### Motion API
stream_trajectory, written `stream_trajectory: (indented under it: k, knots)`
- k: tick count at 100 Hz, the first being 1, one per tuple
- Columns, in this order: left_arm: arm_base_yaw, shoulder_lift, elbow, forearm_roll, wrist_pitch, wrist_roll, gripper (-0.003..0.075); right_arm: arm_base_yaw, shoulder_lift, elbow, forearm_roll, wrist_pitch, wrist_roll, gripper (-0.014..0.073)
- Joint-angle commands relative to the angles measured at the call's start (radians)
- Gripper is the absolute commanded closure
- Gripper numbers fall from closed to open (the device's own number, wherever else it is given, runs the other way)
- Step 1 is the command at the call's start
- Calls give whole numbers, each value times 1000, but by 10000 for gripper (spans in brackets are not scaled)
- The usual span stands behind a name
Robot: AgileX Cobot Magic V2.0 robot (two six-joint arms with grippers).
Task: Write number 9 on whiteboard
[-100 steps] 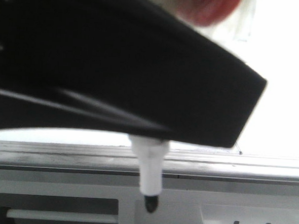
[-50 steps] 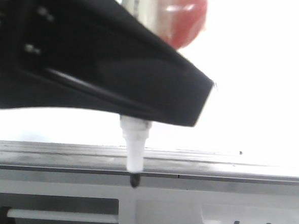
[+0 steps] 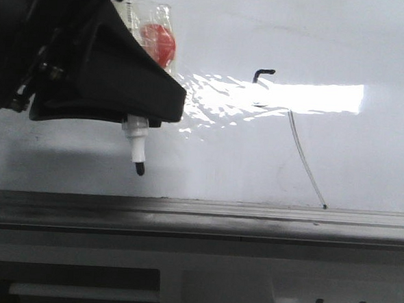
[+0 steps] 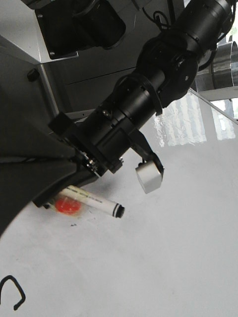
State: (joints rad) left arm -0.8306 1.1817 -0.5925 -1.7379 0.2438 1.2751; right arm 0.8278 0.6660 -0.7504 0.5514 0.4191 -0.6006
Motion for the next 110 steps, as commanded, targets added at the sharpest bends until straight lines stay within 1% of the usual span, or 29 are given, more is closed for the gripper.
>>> stream_trajectory:
  k: [1, 15, 27, 31, 43, 49, 56, 64, 69, 72, 77, 89, 102, 110]
  knots:
    - [-2, -21, -49, -25, -41, -88, 741, -7, -2, -19, 16, -56, 3, 663]
    - [-2, 15, -81, 34, -44, -218, 741, -7, -2, -17, 32, -51, 3, 663]
    - [-2, 64, -110, 179, 11, -366, 741, -7, -2, -17, 58, -51, 3, 663]
    - [-2, 81, -121, 251, 31, -426, 741, -7, -2, -17, 62, -51, 3, 663]
    - [-2, 118, -175, 491, 69, -663, 741, -7, -2, -17, 68, -51, 3, 663]
    - [0, 131, -216, 620, 93, -751, 741, -7, -2, -17, 72, -51, 3, 663]
    - [10, 151, -272, 783, 143, -884, 741, -7, -2, -17, 77, -48, 3, 663]
    - [33, 181, -331, 965, 232, -1057, 741, -7, -2, -17, 80, -48, 3, 663]
    - [50, 201, -365, 1053, 281, -1121, 741, -7, -2, -17, 83, -48, 3, 663]
    - [64, 210, -376, 1087, 300, -1146, 741, -7, -2, -17, 88, -48, 3, 663]
    - [82, 219, -388, 1095, 311, -1163, 741, -7, -2, -17, 96, -48, 3, 663]
    - [112, 219, -388, 1091, 256, -1170, 741, -7, -2, -17, 105, -48, 3, 663]
    - [131, 221, -388, 1095, 225, -1170, 741, -7, -2, -17, 105, -48, 3, 663]
    - [131, 221, -388, 1149, 198, -1170, 741, -7, -2, -17, 105, -48, 3, 663]
